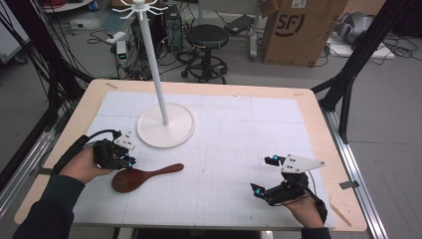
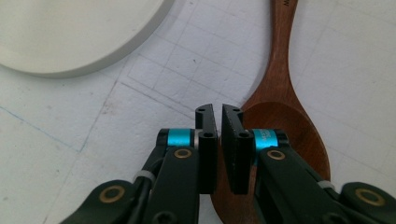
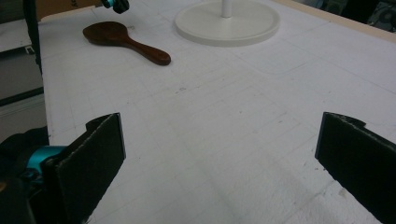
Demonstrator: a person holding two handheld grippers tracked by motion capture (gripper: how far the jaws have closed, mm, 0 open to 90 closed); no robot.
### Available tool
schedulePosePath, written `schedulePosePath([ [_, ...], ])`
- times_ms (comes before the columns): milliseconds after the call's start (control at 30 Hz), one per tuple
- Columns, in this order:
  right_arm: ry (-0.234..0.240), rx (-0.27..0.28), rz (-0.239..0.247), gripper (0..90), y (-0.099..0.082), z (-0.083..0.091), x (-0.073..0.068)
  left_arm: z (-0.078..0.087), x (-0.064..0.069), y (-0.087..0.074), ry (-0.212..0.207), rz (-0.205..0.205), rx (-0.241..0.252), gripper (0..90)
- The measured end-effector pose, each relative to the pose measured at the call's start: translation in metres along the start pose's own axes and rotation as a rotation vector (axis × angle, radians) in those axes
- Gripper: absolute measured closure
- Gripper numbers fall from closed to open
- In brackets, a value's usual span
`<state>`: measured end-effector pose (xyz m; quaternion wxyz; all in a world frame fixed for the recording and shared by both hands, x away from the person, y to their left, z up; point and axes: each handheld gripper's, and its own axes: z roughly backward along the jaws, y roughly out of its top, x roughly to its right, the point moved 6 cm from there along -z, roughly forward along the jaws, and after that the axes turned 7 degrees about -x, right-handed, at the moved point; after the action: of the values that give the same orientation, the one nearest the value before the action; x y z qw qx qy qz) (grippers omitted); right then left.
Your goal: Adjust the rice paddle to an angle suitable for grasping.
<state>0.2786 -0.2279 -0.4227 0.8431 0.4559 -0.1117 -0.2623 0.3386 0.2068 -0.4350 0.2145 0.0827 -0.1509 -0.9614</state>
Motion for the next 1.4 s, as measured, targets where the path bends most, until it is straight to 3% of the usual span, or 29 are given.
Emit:
schedulePosePath([
  [167, 0.002, 0.003, 0.004, 0.4, 0.001, 0.001, -0.001, -0.003, -0.005, -0.005, 0.029, 0.002, -0.05, 89.7],
  [567, -0.004, 0.001, 0.002, 0.4, -0.001, 0.003, 0.0, -0.017, -0.008, -0.018, 0.043, -0.023, -0.162, 89.9],
  [867, -0.003, 0.0, 0.002, 0.4, -0.001, 0.003, 0.0, -0.02, -0.008, -0.026, 0.024, -0.028, -0.198, 89.9],
  [1100, -0.001, 0.003, 0.006, 0.4, 0.0, 0.003, 0.0, -0.02, -0.005, -0.032, 0.009, -0.008, -0.195, 89.9],
  [1400, -0.005, 0.008, 0.006, 0.4, 0.001, 0.004, 0.0, -0.02, 0.008, -0.037, 0.006, -0.01, -0.204, 89.9],
])
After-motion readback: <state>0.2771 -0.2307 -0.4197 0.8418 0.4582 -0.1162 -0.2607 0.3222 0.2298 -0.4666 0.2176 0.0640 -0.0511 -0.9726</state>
